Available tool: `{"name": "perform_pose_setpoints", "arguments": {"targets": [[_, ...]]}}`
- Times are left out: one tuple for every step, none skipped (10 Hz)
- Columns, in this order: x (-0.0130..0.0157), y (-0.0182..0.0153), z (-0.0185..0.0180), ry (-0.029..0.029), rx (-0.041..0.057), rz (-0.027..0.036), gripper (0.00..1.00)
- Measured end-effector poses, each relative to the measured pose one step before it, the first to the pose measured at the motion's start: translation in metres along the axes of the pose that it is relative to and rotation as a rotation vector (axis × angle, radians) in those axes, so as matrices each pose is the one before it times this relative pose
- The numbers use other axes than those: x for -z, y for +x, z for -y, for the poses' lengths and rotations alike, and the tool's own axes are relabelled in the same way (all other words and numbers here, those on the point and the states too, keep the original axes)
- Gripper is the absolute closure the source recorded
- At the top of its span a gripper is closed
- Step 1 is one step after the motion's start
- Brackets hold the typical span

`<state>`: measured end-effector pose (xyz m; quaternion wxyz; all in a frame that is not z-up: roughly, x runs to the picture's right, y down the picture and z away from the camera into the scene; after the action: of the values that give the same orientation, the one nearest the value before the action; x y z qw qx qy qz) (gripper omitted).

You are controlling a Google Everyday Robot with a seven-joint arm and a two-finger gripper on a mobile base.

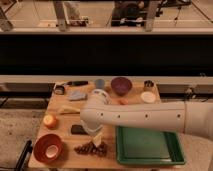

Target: Wipe tray with eraser

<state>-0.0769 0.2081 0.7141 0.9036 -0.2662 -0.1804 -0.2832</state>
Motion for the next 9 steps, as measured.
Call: {"name": "perform_pose_setpoints", "arguments": {"targets": [[-0.00605, 0.00088, 0.00423, 0.00824, -0.00253, 0.00112, 0.2], [-0.00549, 0.00106, 0.00335, 0.01136, -0.00482, 0.00267, 0.2], [-0.00473, 0.00532, 0.00465, 0.02077, -0.00752, -0.00329, 0.2], [-0.006, 0.00692, 0.0068, 0.02168, -0.0148, -0.00498, 0.2], [-0.00213, 0.00189, 0.00527, 0.01234, -0.0046, -0.00591, 0.2], [-0.00306, -0.00032, 0.00881, 0.00956, -0.00841, -0.01321, 0.2], [-0.00254, -0.00376, 0.01082, 0.00329, -0.00301, -0.0094, 0.2], [-0.00296, -0.00511, 0.01195, -0.00006, -0.0037, -0.0043, 0.2], [-0.0024, -0.0018, 0.00623, -0.00142, -0.00397, -0.00308, 0.2]]}}
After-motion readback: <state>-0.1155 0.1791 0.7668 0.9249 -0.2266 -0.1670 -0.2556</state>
